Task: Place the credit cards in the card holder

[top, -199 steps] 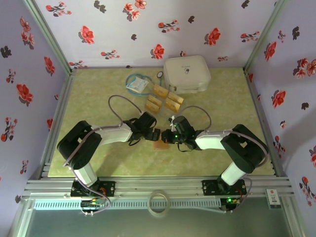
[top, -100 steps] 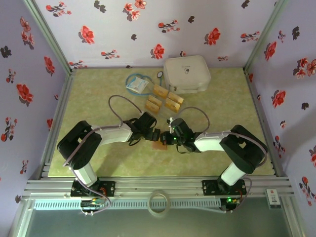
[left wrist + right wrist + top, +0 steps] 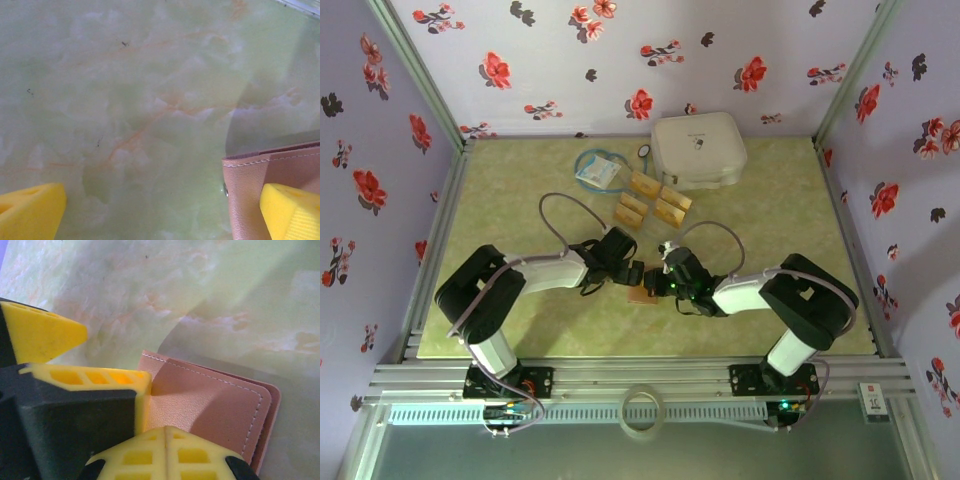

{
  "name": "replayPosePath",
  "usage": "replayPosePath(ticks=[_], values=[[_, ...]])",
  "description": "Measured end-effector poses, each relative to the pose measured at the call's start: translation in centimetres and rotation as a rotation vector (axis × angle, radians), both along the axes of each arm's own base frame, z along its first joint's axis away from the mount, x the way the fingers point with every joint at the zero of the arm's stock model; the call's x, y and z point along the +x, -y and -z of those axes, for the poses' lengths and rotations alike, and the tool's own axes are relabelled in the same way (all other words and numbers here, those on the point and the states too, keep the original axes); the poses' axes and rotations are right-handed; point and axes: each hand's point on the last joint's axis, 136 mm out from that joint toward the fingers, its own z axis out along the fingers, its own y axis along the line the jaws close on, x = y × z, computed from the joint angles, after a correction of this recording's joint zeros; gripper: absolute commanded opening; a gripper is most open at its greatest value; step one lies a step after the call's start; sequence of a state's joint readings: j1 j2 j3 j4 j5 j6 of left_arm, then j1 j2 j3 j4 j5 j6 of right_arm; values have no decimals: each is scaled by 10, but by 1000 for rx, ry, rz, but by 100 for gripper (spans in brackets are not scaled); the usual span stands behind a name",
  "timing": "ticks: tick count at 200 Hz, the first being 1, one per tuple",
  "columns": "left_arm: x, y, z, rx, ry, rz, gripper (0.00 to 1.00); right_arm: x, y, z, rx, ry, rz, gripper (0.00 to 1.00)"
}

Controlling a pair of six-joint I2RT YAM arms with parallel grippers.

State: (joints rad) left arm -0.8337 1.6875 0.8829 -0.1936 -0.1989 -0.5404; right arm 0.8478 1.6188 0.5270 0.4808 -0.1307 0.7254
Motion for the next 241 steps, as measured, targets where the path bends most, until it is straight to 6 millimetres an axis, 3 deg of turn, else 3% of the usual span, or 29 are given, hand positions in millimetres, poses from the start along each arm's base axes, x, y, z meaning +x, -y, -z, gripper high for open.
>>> replayPosePath(ticks=[57, 124, 241], values=[[-12, -13, -17, -13, 4, -2, 100, -4, 0, 1, -34, -23, -13, 0], [-46, -21, 5, 7, -49, 41, 100, -9, 3, 1, -43, -13, -25, 0], [-44, -20, 8, 22, 15, 6, 100, -30, 10, 1, -101, 185, -31, 0]])
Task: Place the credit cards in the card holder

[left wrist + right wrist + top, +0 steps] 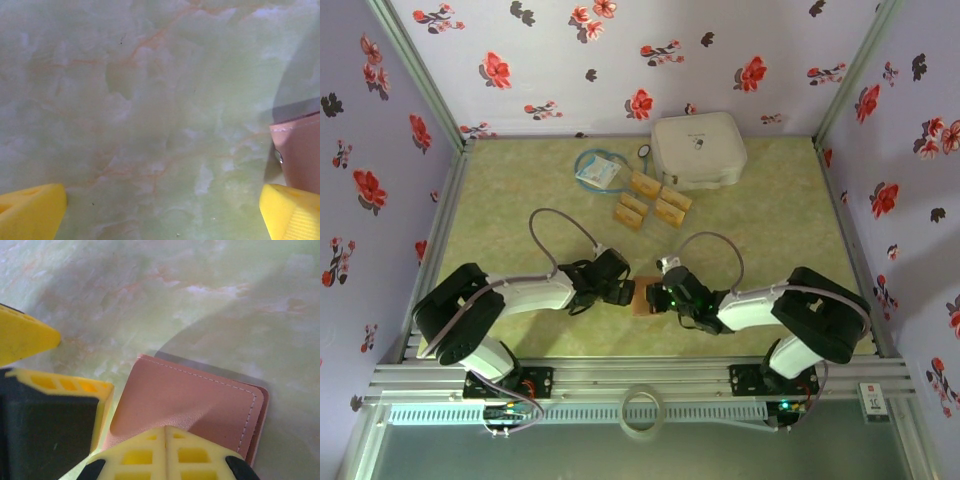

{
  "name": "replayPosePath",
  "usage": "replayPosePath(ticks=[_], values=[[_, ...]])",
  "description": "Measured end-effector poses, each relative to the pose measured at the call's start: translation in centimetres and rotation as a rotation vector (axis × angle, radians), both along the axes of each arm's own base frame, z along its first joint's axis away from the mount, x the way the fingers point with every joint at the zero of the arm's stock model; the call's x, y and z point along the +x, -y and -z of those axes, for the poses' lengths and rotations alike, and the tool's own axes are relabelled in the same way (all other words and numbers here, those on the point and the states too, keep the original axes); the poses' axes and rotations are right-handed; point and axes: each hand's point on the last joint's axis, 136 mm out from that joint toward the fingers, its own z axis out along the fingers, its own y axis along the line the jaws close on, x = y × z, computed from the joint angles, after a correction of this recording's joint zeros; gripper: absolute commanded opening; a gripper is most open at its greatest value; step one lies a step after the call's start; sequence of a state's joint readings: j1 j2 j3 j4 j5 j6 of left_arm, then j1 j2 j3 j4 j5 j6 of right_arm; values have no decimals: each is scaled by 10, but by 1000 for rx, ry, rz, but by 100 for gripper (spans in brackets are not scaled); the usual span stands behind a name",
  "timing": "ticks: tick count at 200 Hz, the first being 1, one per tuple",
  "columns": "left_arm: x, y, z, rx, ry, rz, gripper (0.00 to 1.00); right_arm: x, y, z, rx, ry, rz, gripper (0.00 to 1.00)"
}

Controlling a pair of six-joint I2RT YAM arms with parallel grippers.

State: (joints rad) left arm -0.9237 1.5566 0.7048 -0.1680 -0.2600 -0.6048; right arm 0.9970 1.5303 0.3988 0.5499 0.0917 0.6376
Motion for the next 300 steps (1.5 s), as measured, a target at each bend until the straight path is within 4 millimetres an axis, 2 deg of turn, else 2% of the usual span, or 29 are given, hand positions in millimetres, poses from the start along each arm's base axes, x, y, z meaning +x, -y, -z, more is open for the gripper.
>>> replayPosePath(ticks=[64, 105, 228, 300], values=[[1, 0, 2, 11, 9, -9, 100, -16, 3, 0, 2, 129, 17, 0], [2, 0, 0, 11, 8, -15, 100, -14, 1, 2, 9, 177, 48, 0], [-5, 7, -5, -28, -26, 10, 100, -11, -5, 2, 21, 165, 66, 0], [-3, 17, -25, -102, -2, 21, 100, -9, -11, 1, 28, 165, 67, 0]])
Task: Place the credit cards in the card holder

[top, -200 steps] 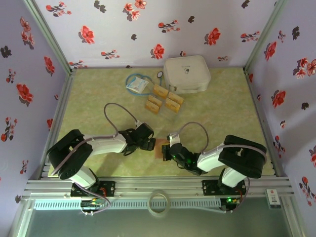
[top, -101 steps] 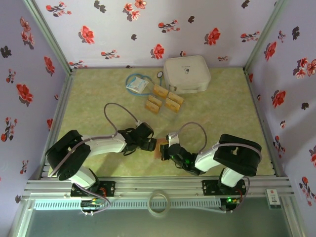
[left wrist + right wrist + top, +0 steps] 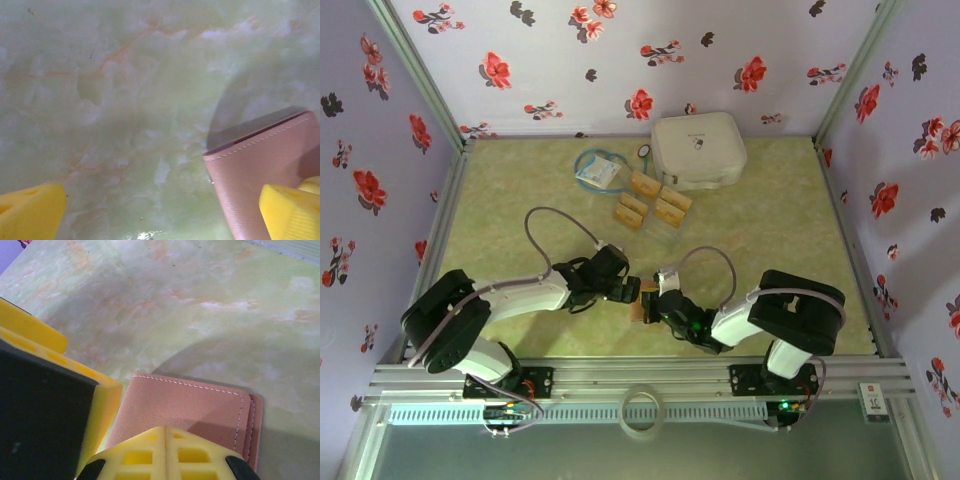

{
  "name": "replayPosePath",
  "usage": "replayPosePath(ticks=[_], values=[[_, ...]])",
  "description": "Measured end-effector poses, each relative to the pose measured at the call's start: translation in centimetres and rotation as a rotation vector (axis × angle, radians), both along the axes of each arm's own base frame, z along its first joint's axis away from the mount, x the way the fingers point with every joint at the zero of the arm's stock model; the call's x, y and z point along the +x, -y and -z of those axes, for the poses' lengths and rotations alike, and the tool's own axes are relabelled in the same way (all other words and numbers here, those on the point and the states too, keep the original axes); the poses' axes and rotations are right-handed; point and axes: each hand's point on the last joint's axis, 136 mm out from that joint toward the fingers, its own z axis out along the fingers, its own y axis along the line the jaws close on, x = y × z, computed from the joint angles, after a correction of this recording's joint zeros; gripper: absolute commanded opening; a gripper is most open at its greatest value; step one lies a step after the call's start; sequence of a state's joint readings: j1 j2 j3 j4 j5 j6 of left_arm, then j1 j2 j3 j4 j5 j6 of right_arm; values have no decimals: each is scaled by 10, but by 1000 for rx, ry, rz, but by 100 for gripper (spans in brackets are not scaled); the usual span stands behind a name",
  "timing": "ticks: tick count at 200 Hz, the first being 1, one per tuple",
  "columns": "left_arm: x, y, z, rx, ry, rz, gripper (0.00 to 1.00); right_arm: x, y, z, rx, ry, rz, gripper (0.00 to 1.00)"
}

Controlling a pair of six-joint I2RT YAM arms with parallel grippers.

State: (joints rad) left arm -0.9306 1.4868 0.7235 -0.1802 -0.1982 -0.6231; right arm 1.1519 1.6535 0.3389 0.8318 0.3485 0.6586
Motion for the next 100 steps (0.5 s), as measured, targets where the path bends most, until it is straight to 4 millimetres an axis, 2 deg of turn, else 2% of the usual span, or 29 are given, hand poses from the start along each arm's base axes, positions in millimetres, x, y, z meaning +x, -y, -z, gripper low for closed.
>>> replayPosePath(ticks=[67, 100], values=[[0, 0, 19, 26, -26, -11, 100, -1, 0, -1, 0, -6, 1, 0], [2, 0, 20, 22, -19, -25, 100, -7, 5, -3, -29, -37, -21, 0]])
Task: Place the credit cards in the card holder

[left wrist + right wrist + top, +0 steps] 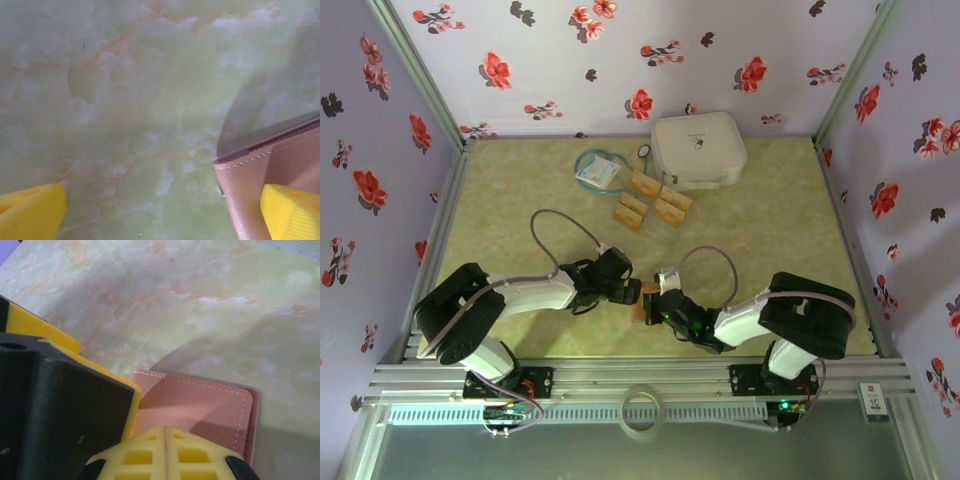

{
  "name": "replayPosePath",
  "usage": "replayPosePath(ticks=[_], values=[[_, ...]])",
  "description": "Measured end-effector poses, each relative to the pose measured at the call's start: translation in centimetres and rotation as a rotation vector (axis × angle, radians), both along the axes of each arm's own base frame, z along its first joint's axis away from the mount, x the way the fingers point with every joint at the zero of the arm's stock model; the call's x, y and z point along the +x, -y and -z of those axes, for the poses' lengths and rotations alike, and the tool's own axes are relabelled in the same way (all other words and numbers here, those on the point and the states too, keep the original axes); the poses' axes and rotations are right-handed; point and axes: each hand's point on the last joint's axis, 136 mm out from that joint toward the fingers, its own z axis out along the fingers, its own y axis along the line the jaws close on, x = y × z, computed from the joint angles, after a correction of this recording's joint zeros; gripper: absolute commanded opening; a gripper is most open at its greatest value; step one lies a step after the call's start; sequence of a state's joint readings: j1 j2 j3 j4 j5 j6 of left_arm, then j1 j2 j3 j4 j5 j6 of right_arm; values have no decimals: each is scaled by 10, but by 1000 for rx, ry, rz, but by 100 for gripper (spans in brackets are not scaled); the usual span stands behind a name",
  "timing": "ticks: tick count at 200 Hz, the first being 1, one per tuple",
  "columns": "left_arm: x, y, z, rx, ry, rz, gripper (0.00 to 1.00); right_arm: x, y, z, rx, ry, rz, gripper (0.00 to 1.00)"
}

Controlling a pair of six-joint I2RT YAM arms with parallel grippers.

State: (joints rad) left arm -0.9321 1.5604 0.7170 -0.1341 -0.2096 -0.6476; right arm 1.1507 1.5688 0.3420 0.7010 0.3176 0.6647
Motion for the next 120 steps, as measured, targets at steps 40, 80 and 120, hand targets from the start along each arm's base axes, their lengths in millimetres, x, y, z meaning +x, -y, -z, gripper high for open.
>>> replayPosePath(ticks=[40, 80, 120], values=[[1, -1, 1, 5, 6, -8, 100, -3, 17, -1, -47, -64, -8, 0], [2, -1, 2, 11, 12, -11, 100, -8, 27, -1, -71, -126, -23, 0], [2, -1, 1, 11, 13, -11, 100, -10, 32, -8, -91, -166, -29, 12]])
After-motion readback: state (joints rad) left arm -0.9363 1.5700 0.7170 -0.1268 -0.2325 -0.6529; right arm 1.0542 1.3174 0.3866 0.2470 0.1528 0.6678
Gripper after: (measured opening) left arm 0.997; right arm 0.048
